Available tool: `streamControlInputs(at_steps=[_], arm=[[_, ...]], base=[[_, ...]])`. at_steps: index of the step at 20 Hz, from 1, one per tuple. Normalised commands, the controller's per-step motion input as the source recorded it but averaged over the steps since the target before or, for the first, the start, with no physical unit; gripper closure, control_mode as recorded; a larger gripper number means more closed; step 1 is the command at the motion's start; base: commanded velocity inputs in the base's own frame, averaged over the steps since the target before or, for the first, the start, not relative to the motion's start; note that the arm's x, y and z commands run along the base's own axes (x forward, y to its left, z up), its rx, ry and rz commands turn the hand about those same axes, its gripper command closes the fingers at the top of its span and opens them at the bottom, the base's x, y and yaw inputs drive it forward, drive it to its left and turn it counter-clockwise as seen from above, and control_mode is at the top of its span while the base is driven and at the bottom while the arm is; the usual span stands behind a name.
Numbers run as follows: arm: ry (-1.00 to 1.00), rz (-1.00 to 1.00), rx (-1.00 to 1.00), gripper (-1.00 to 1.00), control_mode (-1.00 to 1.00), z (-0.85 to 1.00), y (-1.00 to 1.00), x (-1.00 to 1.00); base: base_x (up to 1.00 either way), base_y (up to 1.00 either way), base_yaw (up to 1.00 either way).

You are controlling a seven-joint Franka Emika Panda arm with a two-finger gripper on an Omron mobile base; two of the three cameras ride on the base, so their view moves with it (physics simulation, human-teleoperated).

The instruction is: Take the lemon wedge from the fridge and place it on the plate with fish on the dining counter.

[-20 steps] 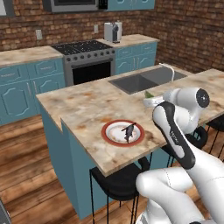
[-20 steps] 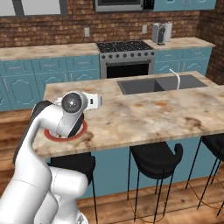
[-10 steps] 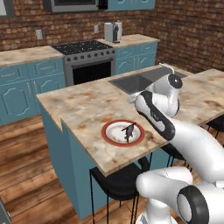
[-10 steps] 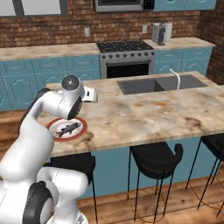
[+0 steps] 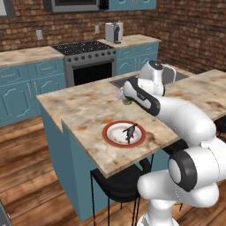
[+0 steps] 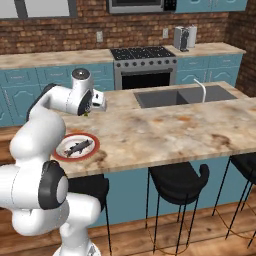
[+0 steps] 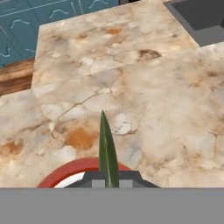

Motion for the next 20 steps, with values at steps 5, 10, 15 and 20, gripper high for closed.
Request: streamControlInputs(at_steps=[5,10,15,20], arm=[[0.00,0.00,-0.02,1.00,-1.00,-0.75,0.55,0.20],[0.00,0.00,-0.02,1.00,-1.00,-0.64,0.51,-0.05],[0.00,0.00,0.00,1.00,-1.00,-0.36,0.15,-0.17],[0.00,0.00,0.00,1.00,-1.00,-0.19,0.00,-0.20]], base=[[0.00,0.00,0.00],[0.00,0.00,0.00],[0.00,0.00,0.00],[0.00,0.00,0.00]])
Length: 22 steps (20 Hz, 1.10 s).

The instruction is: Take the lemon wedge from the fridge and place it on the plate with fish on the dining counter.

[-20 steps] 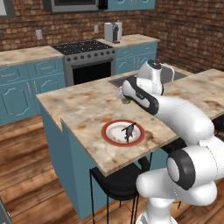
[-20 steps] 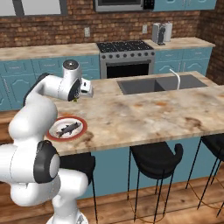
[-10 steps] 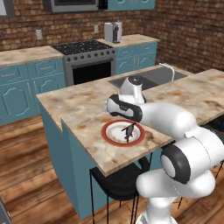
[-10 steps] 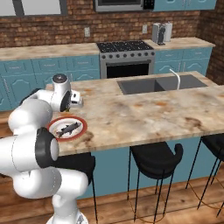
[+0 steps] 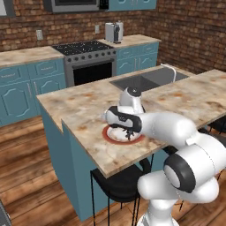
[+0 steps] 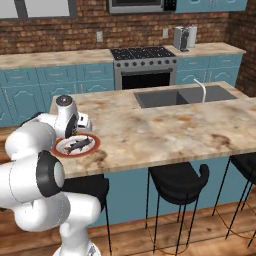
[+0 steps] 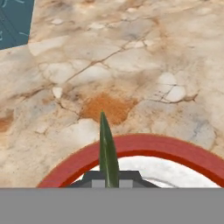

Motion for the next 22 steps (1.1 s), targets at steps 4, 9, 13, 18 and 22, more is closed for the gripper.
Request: streamControlInputs(at_steps=[4,9,13,18,22], arm=[[0.00,-0.02,0.00,1.00,-1.00,-0.13,0.00,-0.41],[-0.02,0.00,0.00,1.00,-1.00,0.00,-0.01,-0.10],[-0.14,-0.02,0.00,1.00,-1.00,0.62,-0.31,0.00],[-0.04,0.00,0.00,1.00,-1.00,0.32,-0.06,0.00],[0.00,0.00,0.00,1.00,-1.00,-0.07,0.00,-0.87]], base=[[0.00,0.00,0.00],[0.00,0.00,0.00],[0.00,0.00,0.00],[0.00,0.00,0.00],[0.00,0.00,0.00]])
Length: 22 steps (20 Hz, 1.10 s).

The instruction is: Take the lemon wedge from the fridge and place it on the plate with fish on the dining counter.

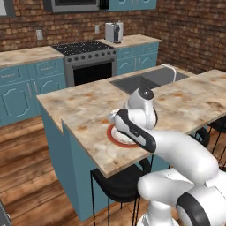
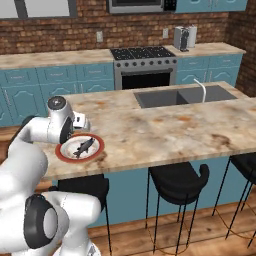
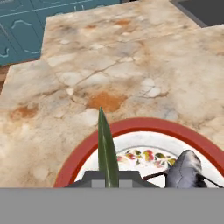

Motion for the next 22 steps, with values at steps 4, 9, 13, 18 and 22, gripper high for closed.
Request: streamControlInputs(at_steps=[4,9,13,18,22], arm=[[0.00,0.00,0.00,1.00,-1.00,-0.05,0.00,-0.76],[0.00,0.00,-0.02,1.00,-1.00,-0.17,-0.16,-0.13],[0.00,0.00,0.00,1.00,-1.00,-0.13,-0.17,0.07],[0.00,0.00,0.00,-1.00,-1.00,-0.02,0.00,0.00],[0.00,-0.04,0.01,-1.00,-1.00,0.51,0.00,0.01]], base=[[0.00,0.00,0.00],[0.00,0.00,0.00],[0.00,0.00,0.00],[0.00,0.00,0.00],[0.00,0.00,0.00]])
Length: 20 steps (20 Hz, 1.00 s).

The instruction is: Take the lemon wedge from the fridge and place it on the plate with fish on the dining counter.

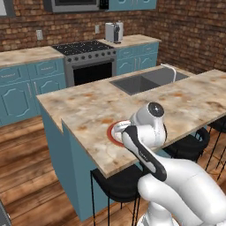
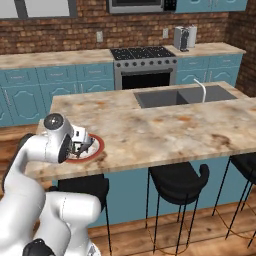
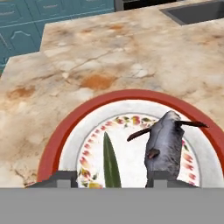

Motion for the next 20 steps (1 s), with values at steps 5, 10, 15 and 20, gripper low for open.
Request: streamControlInputs(at_steps=[5,10,15,20], arm=[[0.02,-0.03,0.03,-1.00,-1.00,0.97,0.01,-0.79],[0.08,0.00,0.07,-1.00,-1.00,0.29,-0.04,-1.00],[0.06,-0.10,0.00,-1.00,-1.00,-0.15,-0.03,-1.00],[-0.09,-0.26,0.05,-1.00,-1.00,0.00,-0.03,-1.00]], base=[[0.00,0.00,0.00],[0.00,0.00,0.00],[0.00,0.00,0.00],[0.00,0.00,0.00]])
